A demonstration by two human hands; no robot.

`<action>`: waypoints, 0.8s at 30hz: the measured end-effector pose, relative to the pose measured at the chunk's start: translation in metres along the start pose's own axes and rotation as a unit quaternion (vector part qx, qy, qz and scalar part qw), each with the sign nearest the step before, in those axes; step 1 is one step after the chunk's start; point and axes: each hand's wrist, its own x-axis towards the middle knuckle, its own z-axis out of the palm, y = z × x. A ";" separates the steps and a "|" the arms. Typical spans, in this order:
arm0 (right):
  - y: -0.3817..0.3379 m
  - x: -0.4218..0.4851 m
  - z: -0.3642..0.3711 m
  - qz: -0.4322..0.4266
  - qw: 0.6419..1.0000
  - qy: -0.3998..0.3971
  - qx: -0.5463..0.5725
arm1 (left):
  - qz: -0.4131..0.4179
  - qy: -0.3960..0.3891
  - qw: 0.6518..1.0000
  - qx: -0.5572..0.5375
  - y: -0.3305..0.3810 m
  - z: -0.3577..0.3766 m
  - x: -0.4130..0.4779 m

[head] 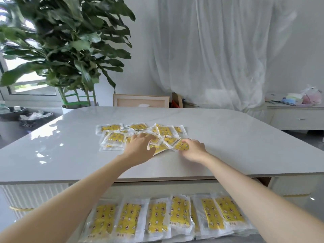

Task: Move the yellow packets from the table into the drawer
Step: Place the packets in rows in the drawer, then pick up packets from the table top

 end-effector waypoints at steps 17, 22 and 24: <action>0.000 0.036 0.008 0.080 0.985 0.085 0.126 | -0.164 -0.047 0.985 0.019 -0.020 0.027 0.079; 0.001 0.034 -0.003 0.175 0.983 0.055 0.033 | -0.175 -0.093 0.980 -0.020 -0.026 0.017 0.081; 0.001 0.033 -0.006 0.178 0.982 0.041 0.054 | -0.169 -0.136 0.975 -0.048 -0.030 0.013 0.081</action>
